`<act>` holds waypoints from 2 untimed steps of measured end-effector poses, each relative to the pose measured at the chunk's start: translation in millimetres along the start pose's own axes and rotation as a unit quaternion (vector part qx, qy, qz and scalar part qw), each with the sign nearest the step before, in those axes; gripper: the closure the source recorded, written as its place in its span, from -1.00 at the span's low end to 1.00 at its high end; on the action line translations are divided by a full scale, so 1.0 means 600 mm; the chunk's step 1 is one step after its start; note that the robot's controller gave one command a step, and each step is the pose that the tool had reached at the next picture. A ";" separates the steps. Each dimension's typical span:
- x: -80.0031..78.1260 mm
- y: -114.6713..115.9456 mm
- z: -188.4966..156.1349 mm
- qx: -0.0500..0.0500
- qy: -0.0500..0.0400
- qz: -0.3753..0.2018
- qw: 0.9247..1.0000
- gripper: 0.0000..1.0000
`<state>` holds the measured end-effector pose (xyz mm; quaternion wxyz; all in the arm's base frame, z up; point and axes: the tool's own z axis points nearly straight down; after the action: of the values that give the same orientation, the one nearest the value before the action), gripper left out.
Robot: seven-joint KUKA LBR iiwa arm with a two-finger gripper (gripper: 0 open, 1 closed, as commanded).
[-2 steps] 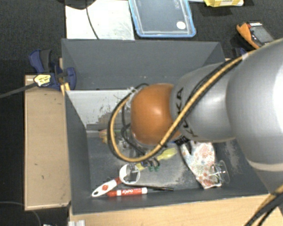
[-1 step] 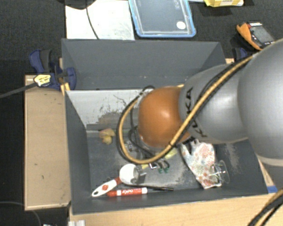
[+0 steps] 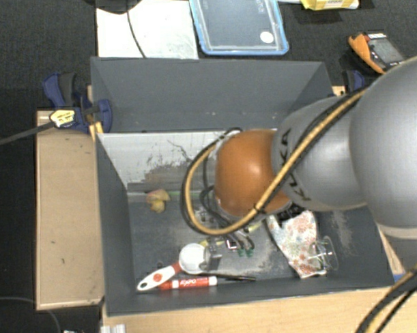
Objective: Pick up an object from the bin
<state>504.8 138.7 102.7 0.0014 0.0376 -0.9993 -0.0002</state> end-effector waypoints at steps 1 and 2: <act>0.005 -0.005 0.056 -0.001 -0.005 -0.062 0.998 -1.00; 0.009 -0.006 0.053 -0.001 -0.003 -0.023 1.000 1.00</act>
Offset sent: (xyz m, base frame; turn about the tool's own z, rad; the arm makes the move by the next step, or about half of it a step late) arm -0.0062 -0.0044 -0.0327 -0.0495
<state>499.3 134.6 71.1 -0.0018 0.0610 -0.9981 -0.0013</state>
